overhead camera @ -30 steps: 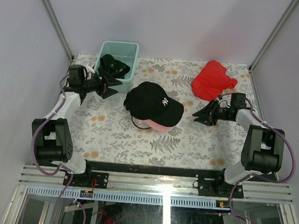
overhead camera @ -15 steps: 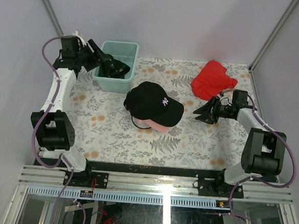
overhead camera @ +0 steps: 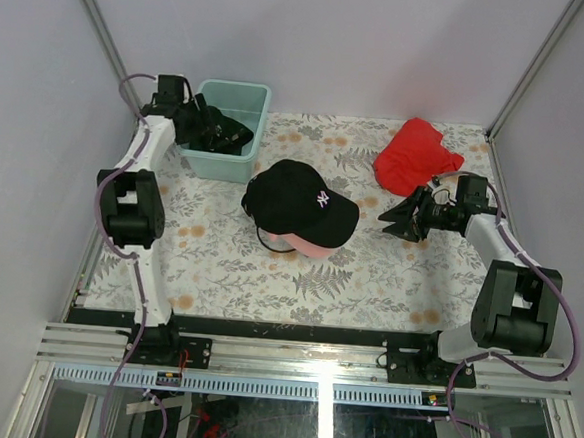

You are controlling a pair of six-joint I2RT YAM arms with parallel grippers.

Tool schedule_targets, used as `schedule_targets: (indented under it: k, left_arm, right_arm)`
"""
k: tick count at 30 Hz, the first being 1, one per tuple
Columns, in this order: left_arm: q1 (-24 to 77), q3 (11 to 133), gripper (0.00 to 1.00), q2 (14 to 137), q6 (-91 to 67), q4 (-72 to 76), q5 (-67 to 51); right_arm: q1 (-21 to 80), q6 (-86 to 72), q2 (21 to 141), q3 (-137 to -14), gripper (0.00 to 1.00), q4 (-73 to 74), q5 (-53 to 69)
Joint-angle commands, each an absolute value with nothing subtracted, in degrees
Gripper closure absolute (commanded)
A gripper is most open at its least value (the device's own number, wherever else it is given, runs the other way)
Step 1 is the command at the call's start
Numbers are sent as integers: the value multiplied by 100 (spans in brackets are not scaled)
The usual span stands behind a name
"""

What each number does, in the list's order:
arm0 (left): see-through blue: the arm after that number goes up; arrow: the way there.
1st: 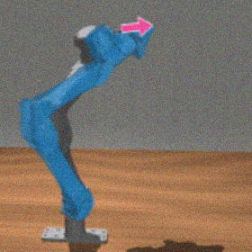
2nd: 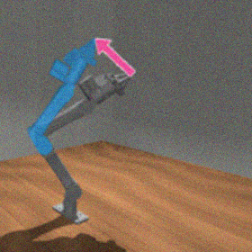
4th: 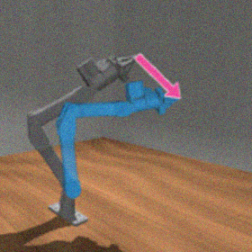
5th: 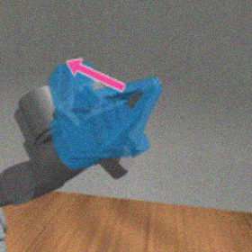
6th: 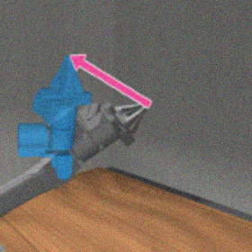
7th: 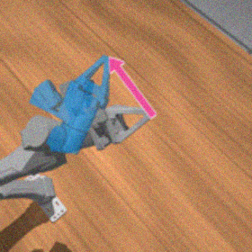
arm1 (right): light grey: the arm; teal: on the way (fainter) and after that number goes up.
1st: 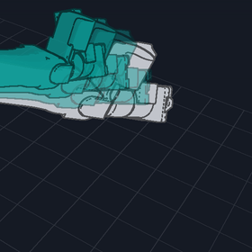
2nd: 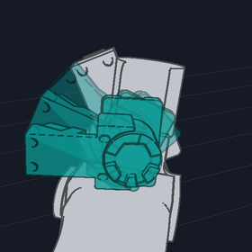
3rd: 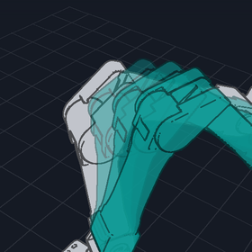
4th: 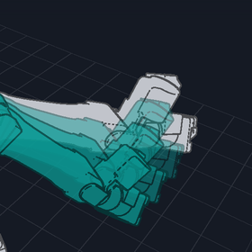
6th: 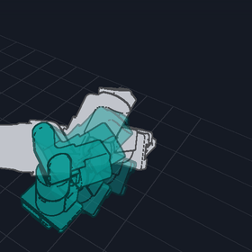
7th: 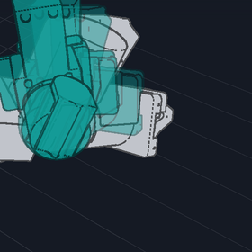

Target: Stack the hats

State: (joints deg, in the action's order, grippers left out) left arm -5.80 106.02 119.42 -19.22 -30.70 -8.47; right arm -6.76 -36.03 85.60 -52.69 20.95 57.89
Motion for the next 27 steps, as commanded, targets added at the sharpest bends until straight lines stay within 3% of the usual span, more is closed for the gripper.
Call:
schedule_targets:
  k: [1,13,18,27]
  left_arm:
    - [-311,11379,34,12168,-1473,-2939,-269]
    - [-193,12263,28,13383,-1421,-3274,309]
    - [-136,12710,17,13857,-1439,-3560,386]
    - [-58,13472,14,14699,-1637,-4115,307]
  right_arm:
    - [-672,-3653,8301,-5440,48,2268,5625]
    - [-686,-3990,8275,-5523,47,2063,5343]
    - [-686,-4058,8257,-5499,47,2056,5229]
    - [-686,-4025,8438,-5667,46,2186,5154]
